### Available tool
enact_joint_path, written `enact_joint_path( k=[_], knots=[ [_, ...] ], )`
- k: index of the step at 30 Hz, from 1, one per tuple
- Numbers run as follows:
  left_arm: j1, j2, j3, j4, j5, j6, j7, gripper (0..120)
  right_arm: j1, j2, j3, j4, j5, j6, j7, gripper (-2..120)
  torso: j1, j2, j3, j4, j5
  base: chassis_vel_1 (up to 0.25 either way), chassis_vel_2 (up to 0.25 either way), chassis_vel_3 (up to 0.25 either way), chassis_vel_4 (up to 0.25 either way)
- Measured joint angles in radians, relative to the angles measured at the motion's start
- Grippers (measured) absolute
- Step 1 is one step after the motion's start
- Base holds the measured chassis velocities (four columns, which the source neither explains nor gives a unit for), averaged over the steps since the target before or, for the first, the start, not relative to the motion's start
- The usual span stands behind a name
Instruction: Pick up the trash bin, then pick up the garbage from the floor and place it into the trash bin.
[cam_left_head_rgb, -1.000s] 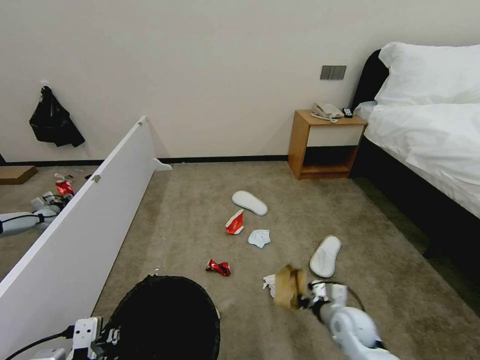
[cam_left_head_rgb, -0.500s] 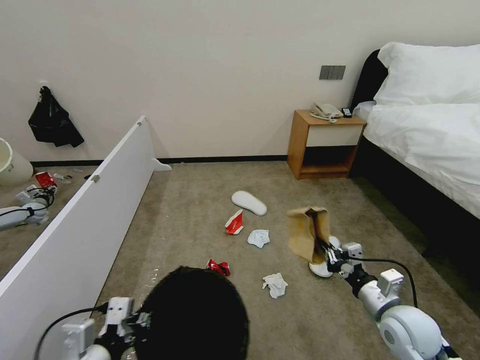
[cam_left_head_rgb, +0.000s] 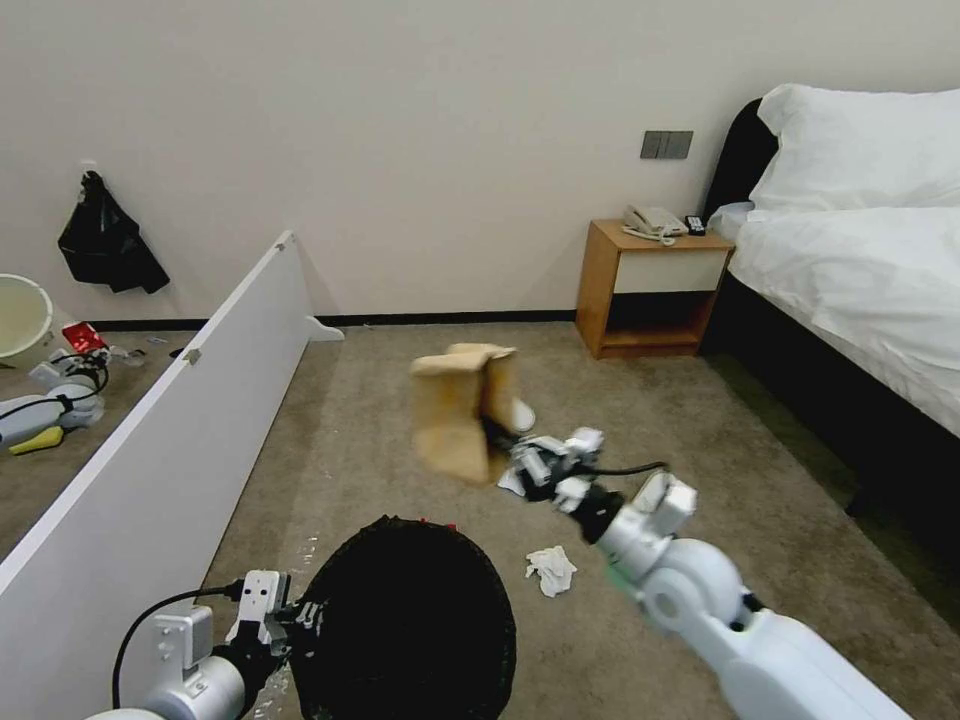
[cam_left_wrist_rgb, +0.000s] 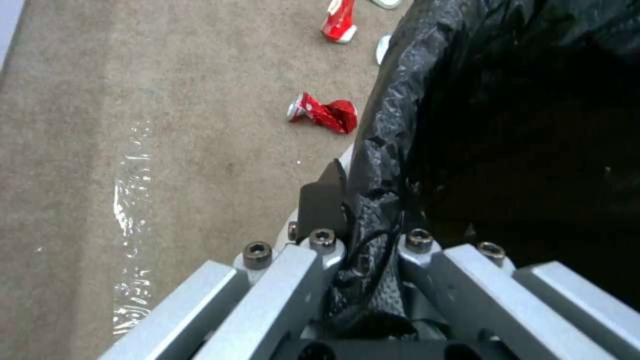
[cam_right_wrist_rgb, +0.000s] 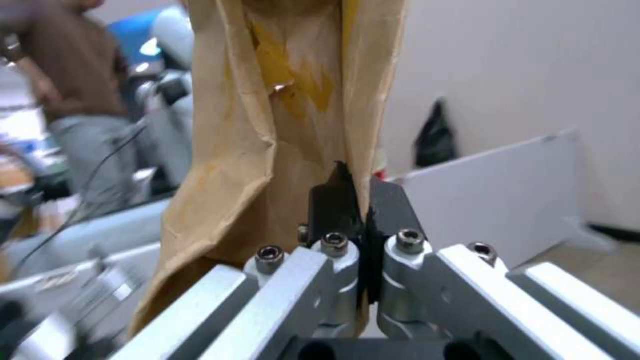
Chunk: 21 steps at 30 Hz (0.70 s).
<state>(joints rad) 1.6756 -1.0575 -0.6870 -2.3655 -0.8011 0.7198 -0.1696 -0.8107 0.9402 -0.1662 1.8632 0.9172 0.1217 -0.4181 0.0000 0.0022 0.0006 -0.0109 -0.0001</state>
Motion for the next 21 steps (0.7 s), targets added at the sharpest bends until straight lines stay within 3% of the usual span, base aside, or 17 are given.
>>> enact_joint_path(
  k=[9, 14, 21],
  knots=[
    [0.013, -0.003, -0.011, -0.007, 0.001, 0.007, -0.003, 3, 0.031, -0.023, -0.111, 0.006, -0.022, -0.075, 0.079, 1, 0.0, 0.0, 0.0, 0.0001, 0.0003, 0.0, 0.0, 0.0, 0.0],
    [0.012, -0.001, -0.013, -0.007, 0.002, 0.011, -0.007, 3, 0.028, -0.067, -0.139, 0.051, 0.008, -0.155, 0.052, 25, 0.0, 0.0, 0.0, 0.0001, 0.0, 0.0, 0.0, 0.0, 0.0],
    [0.012, -0.002, -0.012, -0.006, 0.003, 0.014, -0.009, 3, 0.019, -0.075, -0.134, 0.076, -0.003, -0.191, 0.072, 46, 0.0, 0.0, 0.0, 0.0004, 0.0002, 0.0, 0.0, 0.0, 0.0]
  ],
)
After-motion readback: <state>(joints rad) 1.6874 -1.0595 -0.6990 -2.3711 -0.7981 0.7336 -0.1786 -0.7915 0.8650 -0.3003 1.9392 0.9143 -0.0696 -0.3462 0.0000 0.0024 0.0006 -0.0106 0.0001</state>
